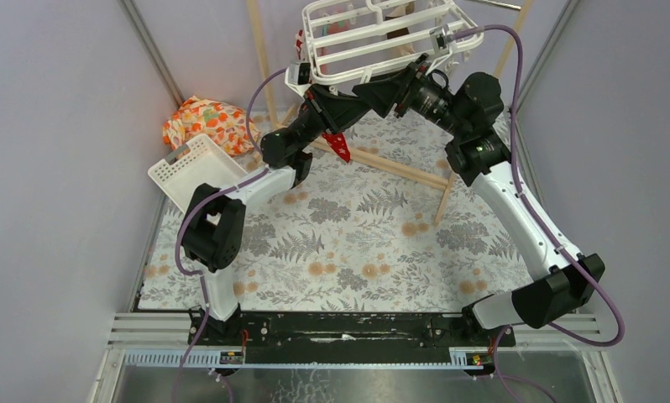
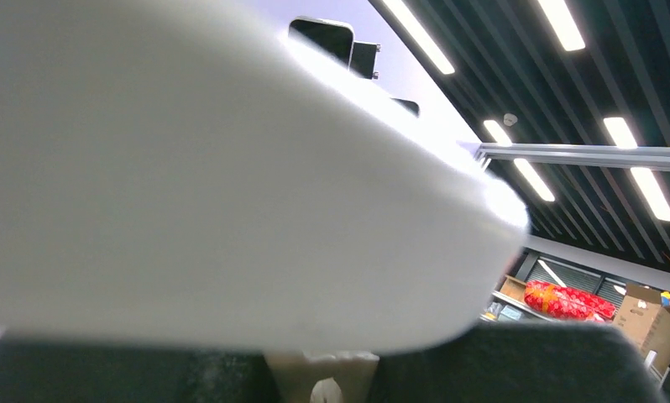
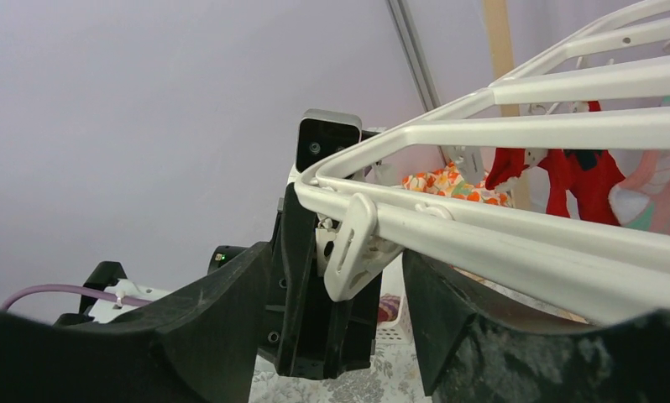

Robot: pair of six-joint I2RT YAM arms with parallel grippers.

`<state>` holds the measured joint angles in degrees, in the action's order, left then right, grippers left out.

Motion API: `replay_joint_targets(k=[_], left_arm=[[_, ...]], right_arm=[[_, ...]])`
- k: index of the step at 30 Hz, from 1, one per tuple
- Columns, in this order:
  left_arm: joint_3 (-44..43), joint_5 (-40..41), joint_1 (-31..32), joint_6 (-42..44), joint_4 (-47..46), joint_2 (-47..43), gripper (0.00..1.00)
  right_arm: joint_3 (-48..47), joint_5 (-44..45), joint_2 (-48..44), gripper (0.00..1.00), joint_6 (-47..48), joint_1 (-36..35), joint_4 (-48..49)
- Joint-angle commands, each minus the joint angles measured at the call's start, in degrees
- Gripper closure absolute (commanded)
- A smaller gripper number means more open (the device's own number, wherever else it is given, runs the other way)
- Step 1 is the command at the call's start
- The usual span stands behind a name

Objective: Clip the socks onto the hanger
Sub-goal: Open the clamp at the hanger.

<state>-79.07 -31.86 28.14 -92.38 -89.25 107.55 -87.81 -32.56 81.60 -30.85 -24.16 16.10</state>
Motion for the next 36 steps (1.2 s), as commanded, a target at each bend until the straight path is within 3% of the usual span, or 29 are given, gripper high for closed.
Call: replay_joint_targets(k=[1,14,16,22,26,29,34,35,36], left_arm=[[-0.8,-2.0,0.9,-1.3,-3.3,1.1,1.0],[-0.6,-1.4,0.9,-1.9,-3.4,1.0,1.0],[-0.7,-1.5,0.8,-2.1,-3.5,1.2,1.0],[-0.3,-1.4,0.6,-2.4,-3.6,1.3,1.0],[1.5,-2.3,0.1,-0.8,-3.6,-0.2,1.0],[3.6,-5.1,-0.5,4.2,-3.5,-2.3,1.0],[7.0,-8.8,-2.6,9.2,-3.4,-3.9,1.0],[7.0,-9.5,-2.9,9.7,-3.4,-3.7,0.96],[7.0,-10.2,-3.1,10.7,-3.4,-3.8,0.85]], right_arm=[[0.5,2.1,-1.0,0.32,-0.8,-0.8,4.9],[3.7,5.2,-2.5,0.34,-2.3,-0.8,8.6],[3.3,4.7,-2.4,0.41,-1.9,-0.8,8.1],[3.4,4.3,-2.3,0.77,-1.0,-0.7,7.1],[3.4,5.1,-2.8,0.93,0.1,-0.7,5.7],[2.8,5.0,-2.9,1.0,0.0,-0.6,5.4],[0.7,4.1,-3.0,1.0,0.0,-0.6,4.3],[0.4,4.1,-2.9,1.0,-0.1,-0.6,4.2],[0.1,4.1,-3.0,1.0,0.0,-0.6,4.0]])
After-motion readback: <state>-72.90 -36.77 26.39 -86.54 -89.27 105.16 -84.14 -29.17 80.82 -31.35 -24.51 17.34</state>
